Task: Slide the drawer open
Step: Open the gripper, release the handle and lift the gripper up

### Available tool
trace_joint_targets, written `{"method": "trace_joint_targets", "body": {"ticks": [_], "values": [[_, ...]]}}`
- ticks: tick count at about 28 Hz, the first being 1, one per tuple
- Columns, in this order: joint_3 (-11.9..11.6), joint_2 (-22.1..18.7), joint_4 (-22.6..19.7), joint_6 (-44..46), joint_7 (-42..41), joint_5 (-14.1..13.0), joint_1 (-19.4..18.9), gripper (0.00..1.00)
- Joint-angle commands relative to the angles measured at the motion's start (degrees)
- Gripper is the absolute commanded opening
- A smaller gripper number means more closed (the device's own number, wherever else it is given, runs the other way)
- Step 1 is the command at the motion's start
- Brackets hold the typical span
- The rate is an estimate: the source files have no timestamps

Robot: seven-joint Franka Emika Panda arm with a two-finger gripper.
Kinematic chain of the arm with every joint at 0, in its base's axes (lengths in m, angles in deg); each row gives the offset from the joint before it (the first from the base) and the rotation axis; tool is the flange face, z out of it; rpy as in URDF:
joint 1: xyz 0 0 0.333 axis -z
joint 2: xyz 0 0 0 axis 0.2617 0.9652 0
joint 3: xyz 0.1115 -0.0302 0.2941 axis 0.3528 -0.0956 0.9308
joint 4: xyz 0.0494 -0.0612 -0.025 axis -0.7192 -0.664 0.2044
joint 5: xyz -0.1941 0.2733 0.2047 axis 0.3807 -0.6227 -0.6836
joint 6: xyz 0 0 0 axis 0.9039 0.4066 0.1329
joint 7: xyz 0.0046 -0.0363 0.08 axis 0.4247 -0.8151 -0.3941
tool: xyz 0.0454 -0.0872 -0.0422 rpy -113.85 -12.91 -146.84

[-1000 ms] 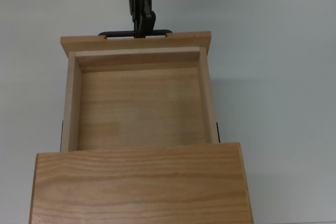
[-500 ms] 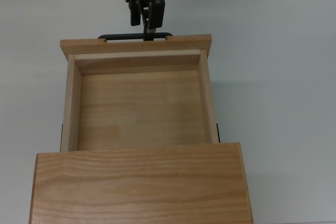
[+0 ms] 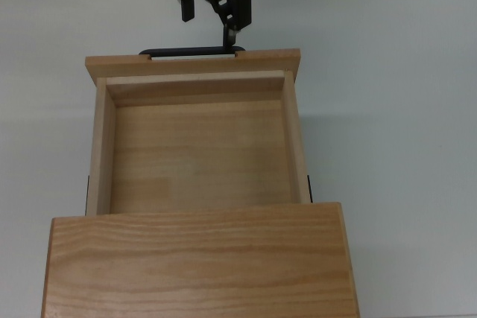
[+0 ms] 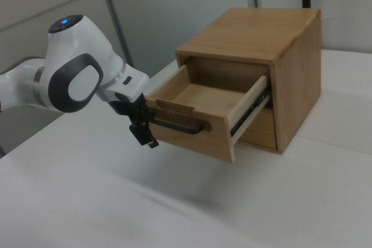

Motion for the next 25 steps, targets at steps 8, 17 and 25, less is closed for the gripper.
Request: {"method": "trace_joint_targets", "body": {"ticks": [8,17,25], "values": [[-0.32,0.12,6.04,13.37,-33.39,-1.76,-0.51,1.0],[-0.32,0.73,9.83,22.88,-46.17,-0.79,-0.51,1.0],[-0.32,2.05,11.15,26.92,-51.09,1.58,-0.51,1.0]]}}
